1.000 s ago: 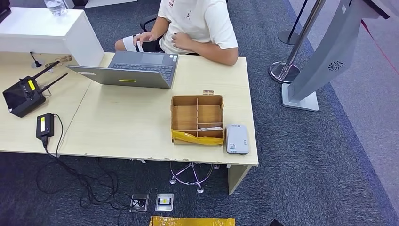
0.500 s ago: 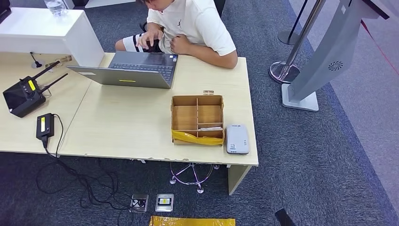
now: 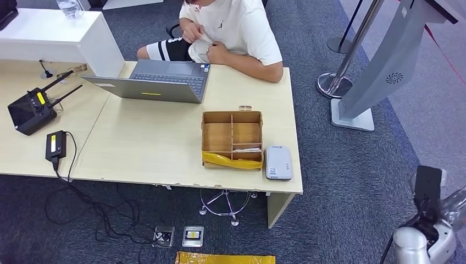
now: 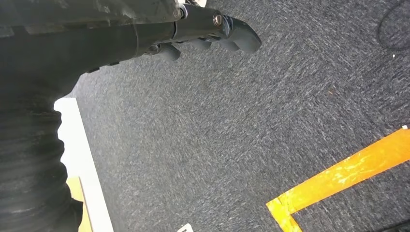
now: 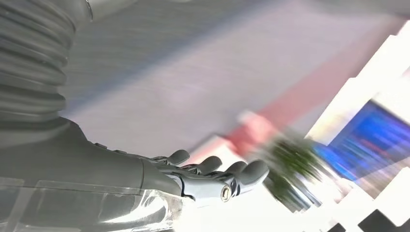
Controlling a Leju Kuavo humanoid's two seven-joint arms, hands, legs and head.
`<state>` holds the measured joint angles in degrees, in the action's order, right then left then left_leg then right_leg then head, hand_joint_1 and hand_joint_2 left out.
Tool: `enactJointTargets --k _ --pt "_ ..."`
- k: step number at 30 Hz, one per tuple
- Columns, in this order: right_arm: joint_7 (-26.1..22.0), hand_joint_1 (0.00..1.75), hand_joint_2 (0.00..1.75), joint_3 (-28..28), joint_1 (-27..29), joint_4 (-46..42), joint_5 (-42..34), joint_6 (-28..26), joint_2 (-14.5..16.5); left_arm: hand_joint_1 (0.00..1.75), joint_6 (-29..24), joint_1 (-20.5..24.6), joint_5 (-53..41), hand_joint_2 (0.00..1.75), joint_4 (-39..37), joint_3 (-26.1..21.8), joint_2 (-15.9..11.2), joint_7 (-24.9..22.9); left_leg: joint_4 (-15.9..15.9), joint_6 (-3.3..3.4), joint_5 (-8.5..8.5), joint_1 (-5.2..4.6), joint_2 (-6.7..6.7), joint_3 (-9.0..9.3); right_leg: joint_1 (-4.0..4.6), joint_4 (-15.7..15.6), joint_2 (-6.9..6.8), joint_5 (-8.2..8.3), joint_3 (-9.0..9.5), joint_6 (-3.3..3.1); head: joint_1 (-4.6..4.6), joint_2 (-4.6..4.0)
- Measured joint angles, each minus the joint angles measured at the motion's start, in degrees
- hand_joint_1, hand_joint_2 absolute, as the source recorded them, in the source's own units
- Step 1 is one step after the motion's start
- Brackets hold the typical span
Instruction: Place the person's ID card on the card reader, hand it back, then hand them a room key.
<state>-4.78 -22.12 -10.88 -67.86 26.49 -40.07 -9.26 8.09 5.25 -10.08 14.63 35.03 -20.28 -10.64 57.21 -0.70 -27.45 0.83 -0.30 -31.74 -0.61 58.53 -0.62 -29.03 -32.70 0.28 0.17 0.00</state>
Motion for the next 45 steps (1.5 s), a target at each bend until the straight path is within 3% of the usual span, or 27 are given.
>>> enactJointTargets --k 4,8,10,15,17,22,30,37,45 --pt "-3.28 0.00 1.75 -1.26 -3.13 -15.34 4.37 -0.16 2.99 0.00 -0.55 -0.06 -0.08 1.75 0.01 0.01 0.04 0.00 0.00 0.01 0.04 0.00 -0.19 -0.02 0.03 0.01 -0.20 0.00 0.02 0.00 0.02 0.00" --pt "-4.32 0.00 1.75 1.63 -4.11 -27.04 24.25 -0.16 5.59 0.00 -0.92 0.00 -0.53 1.75 0.01 0.01 0.20 0.23 -0.01 0.01 0.04 0.00 -0.16 -0.02 0.03 0.01 -0.16 0.00 0.03 0.00 0.01 0.00" --pt "-1.84 0.00 1.75 4.61 -4.16 -31.67 31.21 -0.14 6.28 0.00 -0.95 0.04 -0.63 1.75 0.03 0.03 0.31 0.52 -0.01 0.01 0.04 0.01 -0.17 -0.03 0.04 0.01 -0.16 0.00 0.03 0.00 0.02 0.00" --pt "8.73 0.00 1.75 16.34 -5.19 -37.16 39.21 3.67 5.95 0.00 -0.98 0.16 -0.38 1.75 0.07 0.19 0.45 1.08 -0.04 0.01 0.04 -0.01 -0.09 -0.10 0.02 0.01 -0.10 0.01 0.04 0.02 0.02 0.00" --pt "11.42 0.00 1.75 23.18 -6.71 -37.12 40.82 7.98 5.33 0.00 -0.75 0.41 -0.24 1.75 0.07 0.22 0.55 1.22 -0.04 0.00 0.05 -0.01 -0.02 -0.08 0.02 0.01 0.00 0.03 0.02 0.02 0.02 0.00" --pt "12.05 0.00 1.75 37.75 -11.72 -32.96 39.02 19.42 5.15 0.00 -0.15 0.62 -0.34 1.75 0.08 0.31 0.62 1.50 -0.04 -0.04 0.10 0.04 -0.09 -0.08 0.08 0.02 -0.05 0.03 0.00 0.02 0.03 0.00" --pt "12.78 0.00 1.75 53.46 -16.58 -22.56 38.67 33.05 5.26 0.00 0.38 0.68 -1.80 1.75 0.06 0.88 0.61 2.88 -0.03 -0.05 0.09 0.05 -0.11 -0.18 0.09 0.02 -0.07 0.01 -0.12 0.00 0.04 0.00" --pt "14.13 0.00 1.75 61.12 -18.32 -15.42 37.57 36.83 5.75 0.00 0.31 0.67 -2.26 1.75 0.06 1.07 0.61 3.34 -0.03 -0.05 0.08 0.04 -0.10 -0.19 0.09 0.00 -0.05 0.01 -0.14 0.00 0.04 0.00" --pt "16.22 0.00 1.75 64.17 -19.92 -7.07 37.21 37.83 6.17 0.00 0.32 0.62 -2.57 1.75 0.05 1.30 0.61 3.43 -0.02 -0.05 0.09 0.04 -0.09 -0.16 0.09 0.00 -0.01 0.02 -0.14 0.01 0.03 0.00"
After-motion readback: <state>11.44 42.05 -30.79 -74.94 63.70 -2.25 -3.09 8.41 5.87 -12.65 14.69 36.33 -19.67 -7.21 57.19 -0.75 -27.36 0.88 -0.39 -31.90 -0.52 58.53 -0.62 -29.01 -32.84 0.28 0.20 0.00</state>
